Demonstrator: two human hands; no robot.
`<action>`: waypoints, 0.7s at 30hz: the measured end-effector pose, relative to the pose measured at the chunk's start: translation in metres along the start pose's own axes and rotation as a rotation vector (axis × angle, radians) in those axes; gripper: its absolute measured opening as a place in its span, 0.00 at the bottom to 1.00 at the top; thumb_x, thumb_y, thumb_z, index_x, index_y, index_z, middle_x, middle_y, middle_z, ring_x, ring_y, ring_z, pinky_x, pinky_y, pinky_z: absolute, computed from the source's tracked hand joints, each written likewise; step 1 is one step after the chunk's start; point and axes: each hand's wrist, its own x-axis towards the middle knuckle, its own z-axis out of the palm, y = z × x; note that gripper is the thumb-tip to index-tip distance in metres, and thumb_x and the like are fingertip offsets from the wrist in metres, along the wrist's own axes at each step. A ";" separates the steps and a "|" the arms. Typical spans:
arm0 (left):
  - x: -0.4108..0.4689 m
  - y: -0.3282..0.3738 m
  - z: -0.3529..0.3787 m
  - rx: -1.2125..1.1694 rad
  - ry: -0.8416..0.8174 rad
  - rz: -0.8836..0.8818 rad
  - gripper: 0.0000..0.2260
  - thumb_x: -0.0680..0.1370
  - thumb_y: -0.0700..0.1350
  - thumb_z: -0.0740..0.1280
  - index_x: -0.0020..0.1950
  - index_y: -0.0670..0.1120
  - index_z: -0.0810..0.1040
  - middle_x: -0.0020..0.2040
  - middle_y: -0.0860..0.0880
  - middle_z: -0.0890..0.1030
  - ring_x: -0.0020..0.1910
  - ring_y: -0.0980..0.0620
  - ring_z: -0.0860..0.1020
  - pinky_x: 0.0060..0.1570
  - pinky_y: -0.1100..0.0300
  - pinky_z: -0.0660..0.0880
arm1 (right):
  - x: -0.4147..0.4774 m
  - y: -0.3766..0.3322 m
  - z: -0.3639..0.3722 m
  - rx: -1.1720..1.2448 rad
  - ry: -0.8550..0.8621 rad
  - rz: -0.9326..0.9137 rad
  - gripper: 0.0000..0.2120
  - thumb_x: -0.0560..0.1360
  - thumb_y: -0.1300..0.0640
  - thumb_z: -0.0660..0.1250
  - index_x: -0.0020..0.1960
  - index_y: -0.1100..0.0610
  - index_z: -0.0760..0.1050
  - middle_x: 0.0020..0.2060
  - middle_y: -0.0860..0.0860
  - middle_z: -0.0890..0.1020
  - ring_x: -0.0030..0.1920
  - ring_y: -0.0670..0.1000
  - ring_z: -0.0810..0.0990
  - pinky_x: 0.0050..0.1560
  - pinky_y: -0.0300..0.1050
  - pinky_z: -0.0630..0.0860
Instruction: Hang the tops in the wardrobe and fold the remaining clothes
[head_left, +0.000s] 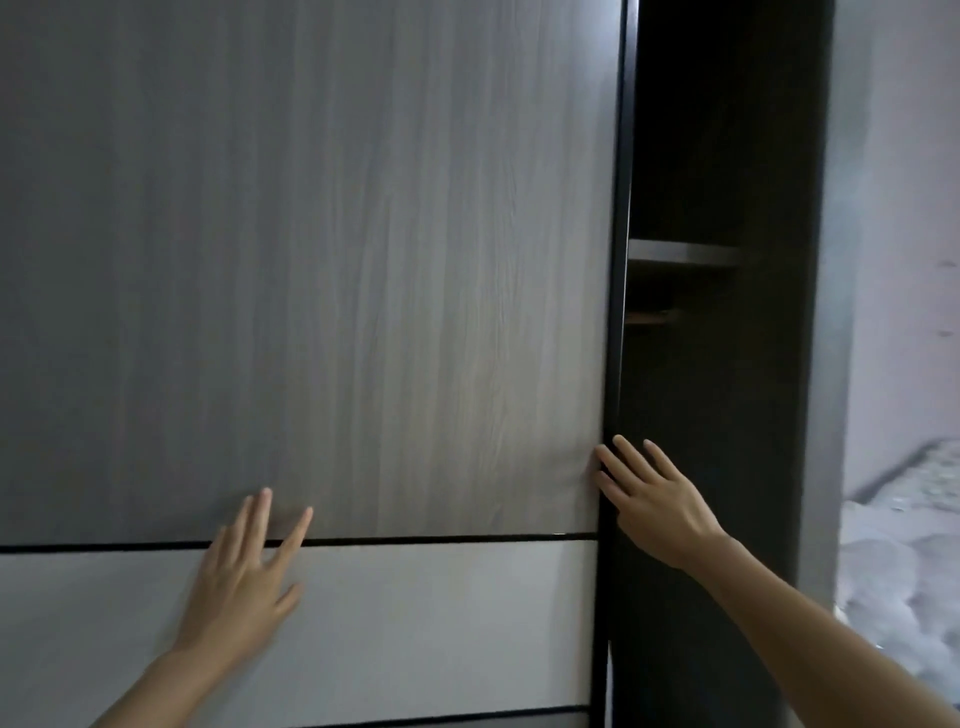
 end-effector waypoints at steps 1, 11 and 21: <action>0.004 0.001 0.001 -0.017 0.024 0.012 0.42 0.65 0.53 0.63 0.76 0.55 0.50 0.64 0.28 0.70 0.62 0.29 0.70 0.49 0.35 0.73 | -0.009 0.010 0.004 -0.013 -0.035 0.037 0.29 0.77 0.48 0.61 0.74 0.56 0.60 0.75 0.58 0.55 0.75 0.62 0.50 0.70 0.61 0.40; 0.030 0.049 0.020 -0.132 -0.120 0.050 0.72 0.41 0.51 0.84 0.77 0.55 0.45 0.66 0.29 0.67 0.63 0.26 0.67 0.49 0.30 0.70 | -0.018 -0.016 0.029 0.396 -0.103 0.265 0.31 0.80 0.42 0.49 0.76 0.45 0.37 0.75 0.58 0.37 0.75 0.60 0.39 0.74 0.54 0.42; 0.052 0.129 0.023 -0.168 -0.105 0.101 0.72 0.42 0.56 0.83 0.77 0.54 0.42 0.64 0.34 0.73 0.61 0.31 0.73 0.50 0.36 0.74 | -0.028 -0.001 0.066 0.515 -0.168 0.555 0.38 0.76 0.33 0.48 0.74 0.46 0.31 0.74 0.59 0.32 0.74 0.63 0.34 0.73 0.56 0.48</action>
